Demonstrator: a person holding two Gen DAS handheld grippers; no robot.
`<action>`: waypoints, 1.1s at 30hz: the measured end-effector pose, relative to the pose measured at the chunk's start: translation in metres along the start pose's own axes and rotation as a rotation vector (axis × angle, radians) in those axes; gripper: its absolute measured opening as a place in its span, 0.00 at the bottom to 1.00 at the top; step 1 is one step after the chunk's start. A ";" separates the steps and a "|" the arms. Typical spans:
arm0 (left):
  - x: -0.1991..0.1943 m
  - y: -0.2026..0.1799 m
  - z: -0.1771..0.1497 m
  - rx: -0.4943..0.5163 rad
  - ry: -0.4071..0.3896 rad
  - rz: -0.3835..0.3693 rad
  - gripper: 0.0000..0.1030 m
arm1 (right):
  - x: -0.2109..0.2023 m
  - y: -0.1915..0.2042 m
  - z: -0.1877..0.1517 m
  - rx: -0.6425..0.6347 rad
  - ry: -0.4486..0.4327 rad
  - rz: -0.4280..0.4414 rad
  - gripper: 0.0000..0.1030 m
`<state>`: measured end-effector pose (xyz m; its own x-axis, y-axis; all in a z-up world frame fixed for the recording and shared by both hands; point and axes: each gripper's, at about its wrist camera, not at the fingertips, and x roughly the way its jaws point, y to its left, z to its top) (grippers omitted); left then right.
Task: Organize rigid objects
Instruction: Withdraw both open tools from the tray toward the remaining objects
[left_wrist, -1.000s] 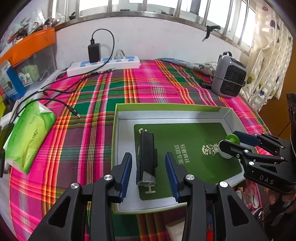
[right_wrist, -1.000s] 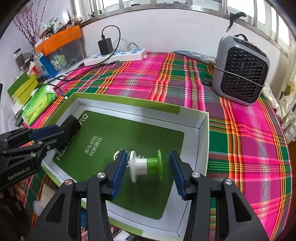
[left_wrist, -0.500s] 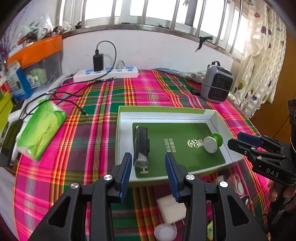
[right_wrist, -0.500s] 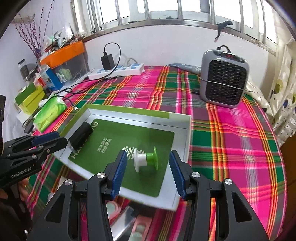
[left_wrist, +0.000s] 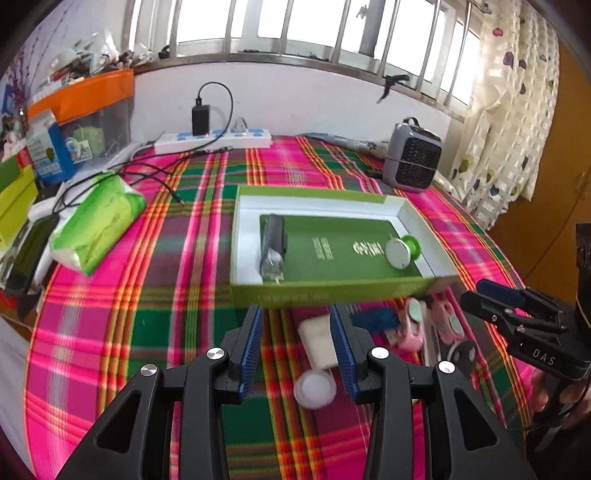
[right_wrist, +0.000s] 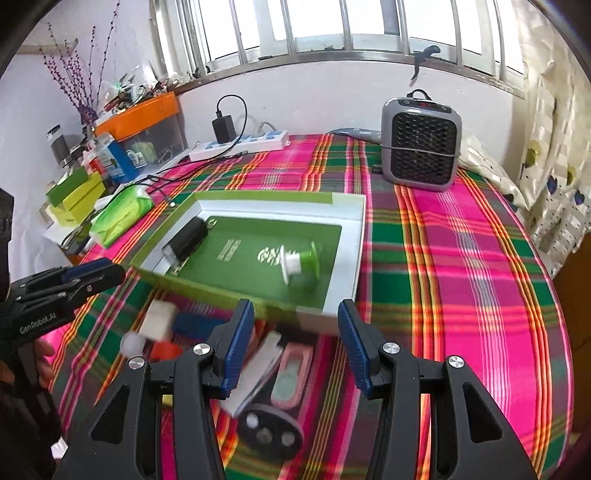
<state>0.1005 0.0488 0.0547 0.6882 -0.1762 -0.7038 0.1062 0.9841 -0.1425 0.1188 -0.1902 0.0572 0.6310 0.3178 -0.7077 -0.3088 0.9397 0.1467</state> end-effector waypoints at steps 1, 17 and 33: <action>-0.001 -0.001 -0.004 -0.001 0.006 -0.007 0.36 | -0.001 0.001 -0.004 0.006 0.001 0.001 0.47; -0.008 -0.002 -0.046 0.007 0.054 -0.018 0.36 | -0.019 0.005 -0.053 0.012 0.014 0.005 0.47; 0.011 0.005 -0.052 -0.021 0.106 -0.017 0.41 | -0.003 0.011 -0.062 -0.002 0.063 0.003 0.48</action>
<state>0.0715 0.0502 0.0103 0.6068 -0.1958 -0.7704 0.1013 0.9803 -0.1693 0.0694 -0.1883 0.0184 0.5842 0.3121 -0.7492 -0.3119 0.9386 0.1478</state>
